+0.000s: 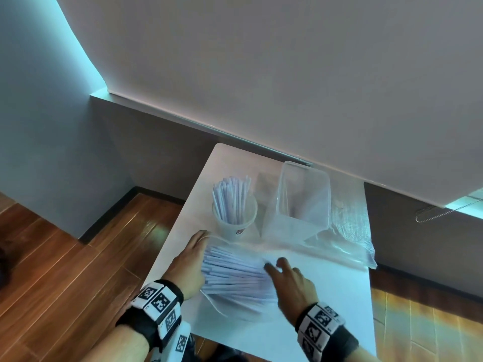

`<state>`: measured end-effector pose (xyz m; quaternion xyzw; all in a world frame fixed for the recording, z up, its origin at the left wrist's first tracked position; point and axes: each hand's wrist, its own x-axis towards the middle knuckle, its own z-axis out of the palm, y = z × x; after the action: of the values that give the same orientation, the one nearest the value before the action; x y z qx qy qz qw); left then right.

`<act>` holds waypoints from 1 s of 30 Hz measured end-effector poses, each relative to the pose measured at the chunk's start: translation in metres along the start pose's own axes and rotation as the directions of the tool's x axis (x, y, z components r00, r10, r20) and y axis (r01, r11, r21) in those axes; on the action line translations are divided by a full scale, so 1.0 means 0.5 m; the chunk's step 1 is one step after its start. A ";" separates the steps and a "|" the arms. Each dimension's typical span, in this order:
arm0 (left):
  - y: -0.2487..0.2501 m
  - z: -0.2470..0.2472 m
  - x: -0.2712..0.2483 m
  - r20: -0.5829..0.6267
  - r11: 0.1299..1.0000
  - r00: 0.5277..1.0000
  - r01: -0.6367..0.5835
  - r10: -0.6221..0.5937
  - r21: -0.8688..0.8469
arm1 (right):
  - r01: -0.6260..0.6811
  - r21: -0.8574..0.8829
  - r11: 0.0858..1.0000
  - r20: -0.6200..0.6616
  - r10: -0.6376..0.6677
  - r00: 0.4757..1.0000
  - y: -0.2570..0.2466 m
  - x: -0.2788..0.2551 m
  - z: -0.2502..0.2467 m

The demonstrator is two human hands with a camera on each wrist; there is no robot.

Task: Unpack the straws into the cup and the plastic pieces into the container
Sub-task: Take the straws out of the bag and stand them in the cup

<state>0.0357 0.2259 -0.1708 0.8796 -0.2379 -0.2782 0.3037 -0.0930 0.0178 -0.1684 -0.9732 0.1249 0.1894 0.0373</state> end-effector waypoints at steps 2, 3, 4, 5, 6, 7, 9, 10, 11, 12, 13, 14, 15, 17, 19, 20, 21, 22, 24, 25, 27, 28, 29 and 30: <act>0.010 0.003 -0.001 -0.015 1.000 1.000 -0.005 0.005 -0.001 | -0.052 0.067 0.996 -0.087 0.058 0.995 0.028 -0.002 -0.032; 0.015 0.004 -0.002 -0.022 1.000 1.000 -0.012 0.012 -0.003 | -0.061 0.101 0.993 -0.173 0.078 0.982 0.039 -0.001 -0.048; 0.020 0.005 -0.003 -0.032 1.000 0.999 -0.021 0.021 -0.006 | -0.064 0.111 0.992 -0.242 0.090 0.966 0.047 0.000 -0.060; 0.023 0.008 -0.003 -0.035 1.000 0.999 -0.031 0.031 -0.003 | -0.072 0.100 0.992 -0.283 0.098 0.954 0.052 0.001 -0.073; 0.026 0.012 -0.004 -0.036 0.999 0.999 -0.041 0.041 0.000 | -0.080 0.076 0.994 -0.309 0.100 0.946 0.056 0.000 -0.079; 0.025 0.018 -0.005 -0.029 0.999 0.999 -0.040 0.040 0.001 | -0.083 0.052 0.995 -0.341 0.096 0.935 0.052 -0.001 -0.081; 0.023 0.029 -0.008 -0.010 1.000 1.000 -0.018 0.018 -0.006 | -0.053 0.040 0.998 -0.418 0.065 0.906 0.027 -0.004 -0.073; 0.022 0.034 -0.009 -0.002 1.000 1.000 -0.009 0.009 -0.012 | -0.007 0.044 0.999 -0.450 0.026 0.893 0.009 -0.004 -0.060; 0.023 0.039 -0.011 0.001 1.000 1.000 -0.006 0.006 -0.019 | 0.058 0.049 0.997 -0.456 -0.029 0.890 -0.013 -0.003 -0.040; 0.023 0.043 -0.012 0.001 1.000 1.000 -0.006 0.006 -0.027 | 0.123 0.046 0.991 -0.427 -0.092 0.899 -0.033 0.001 -0.016; 0.022 0.046 -0.014 0.000 1.000 1.000 -0.007 0.007 -0.031 | 0.168 0.038 0.985 -0.366 -0.143 0.920 -0.053 0.009 0.009; 0.022 0.048 -0.015 -0.005 1.000 1.000 -0.009 0.009 -0.029 | 0.189 0.023 0.982 -0.296 -0.174 0.939 -0.069 0.020 0.036; 0.021 0.051 -0.015 -0.011 1.000 1.000 -0.013 0.012 -0.021 | 0.189 0.002 0.982 -0.234 -0.183 0.955 -0.080 0.032 0.062; 0.017 0.057 -0.015 -0.030 1.000 0.999 -0.020 0.020 0.000 | 0.178 -0.053 0.983 -0.140 -0.183 0.973 -0.093 0.056 0.100; 0.013 0.063 -0.016 -0.036 1.000 0.999 -0.023 0.023 0.010 | 0.171 -0.087 0.981 -0.073 -0.177 0.981 -0.099 0.072 0.121; 0.011 0.066 -0.017 -0.038 1.000 0.999 -0.024 0.025 0.017 | 0.166 -0.094 0.982 -0.064 -0.172 0.983 -0.100 0.076 0.127; 0.010 0.068 -0.019 -0.043 0.999 0.999 -0.026 0.027 0.025 | 0.162 -0.101 0.982 -0.071 -0.170 0.983 -0.102 0.079 0.130; 0.010 0.071 -0.021 -0.047 0.999 0.998 -0.029 0.030 0.030 | 0.157 -0.106 0.982 -0.082 -0.166 0.983 -0.102 0.080 0.131; 0.008 0.075 -0.024 -0.054 0.999 0.998 -0.035 0.037 0.033 | 0.144 -0.121 0.982 -0.095 -0.156 0.983 -0.103 0.081 0.131; 0.007 0.075 -0.026 -0.056 0.999 0.998 -0.036 0.038 0.035 | 0.139 -0.137 0.981 -0.101 -0.153 0.983 -0.104 0.082 0.131; 0.007 0.076 -0.029 -0.064 0.999 0.997 -0.040 0.042 0.035 | 0.135 -0.167 0.977 -0.107 -0.154 0.982 -0.107 0.083 0.133; 0.007 0.076 -0.030 -0.065 0.998 0.997 -0.042 0.045 0.038 | 0.134 -0.180 0.974 -0.109 -0.155 0.982 -0.109 0.083 0.134; 0.007 0.077 -0.031 -0.065 0.998 0.997 -0.045 0.047 0.040 | 0.133 -0.192 0.972 -0.111 -0.156 0.982 -0.111 0.082 0.135; 0.008 0.078 -0.032 -0.064 0.998 0.997 -0.047 0.049 0.036 | 0.132 -0.203 0.970 -0.114 -0.157 0.981 -0.113 0.081 0.136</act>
<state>-0.0017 0.2168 -0.1881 0.8874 -0.2539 -0.2380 0.3024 -0.0664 0.0714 -0.2452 -0.9889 0.0368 0.1342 -0.0524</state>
